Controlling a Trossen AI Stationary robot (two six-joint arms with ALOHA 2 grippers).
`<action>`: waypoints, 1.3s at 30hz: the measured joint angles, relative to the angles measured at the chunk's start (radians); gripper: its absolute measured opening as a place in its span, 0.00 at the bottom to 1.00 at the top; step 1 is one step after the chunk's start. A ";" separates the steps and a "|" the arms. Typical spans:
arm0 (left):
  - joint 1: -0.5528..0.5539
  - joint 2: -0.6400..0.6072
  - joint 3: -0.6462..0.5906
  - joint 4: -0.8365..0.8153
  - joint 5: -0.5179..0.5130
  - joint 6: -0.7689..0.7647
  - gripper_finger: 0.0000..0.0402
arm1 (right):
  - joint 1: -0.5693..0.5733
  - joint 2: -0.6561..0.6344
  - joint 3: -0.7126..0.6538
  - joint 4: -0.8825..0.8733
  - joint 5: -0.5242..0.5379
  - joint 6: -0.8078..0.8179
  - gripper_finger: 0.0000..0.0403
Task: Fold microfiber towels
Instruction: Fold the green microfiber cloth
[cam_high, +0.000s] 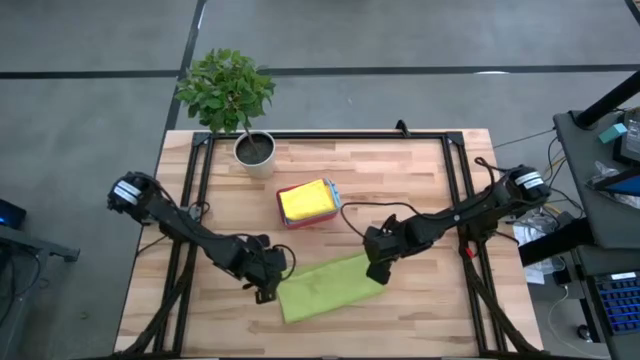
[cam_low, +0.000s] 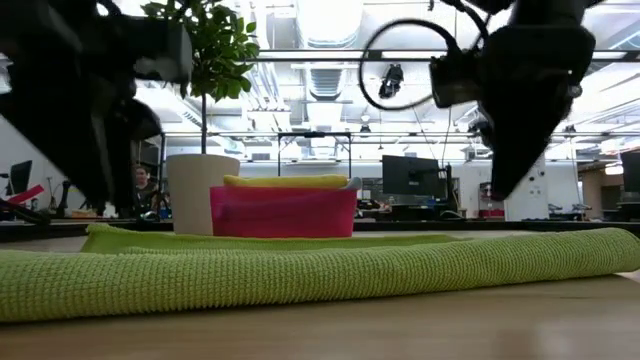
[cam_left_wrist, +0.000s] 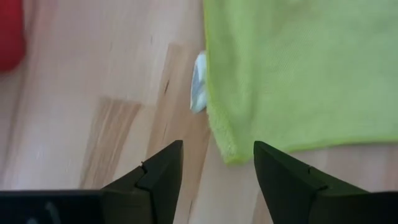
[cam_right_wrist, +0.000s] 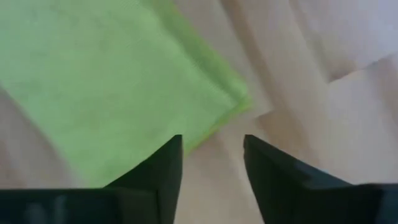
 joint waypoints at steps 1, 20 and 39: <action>-0.004 -0.006 0.000 0.011 -0.006 -0.001 0.45 | 0.003 -0.007 -0.025 0.039 -0.023 0.038 0.41; -0.104 0.070 -0.006 0.177 -0.023 -0.030 0.45 | 0.012 -0.016 -0.397 0.761 -0.133 0.340 0.66; -0.107 0.117 -0.009 0.187 -0.086 -0.076 0.45 | 0.011 0.153 -0.430 1.106 -0.126 0.330 0.60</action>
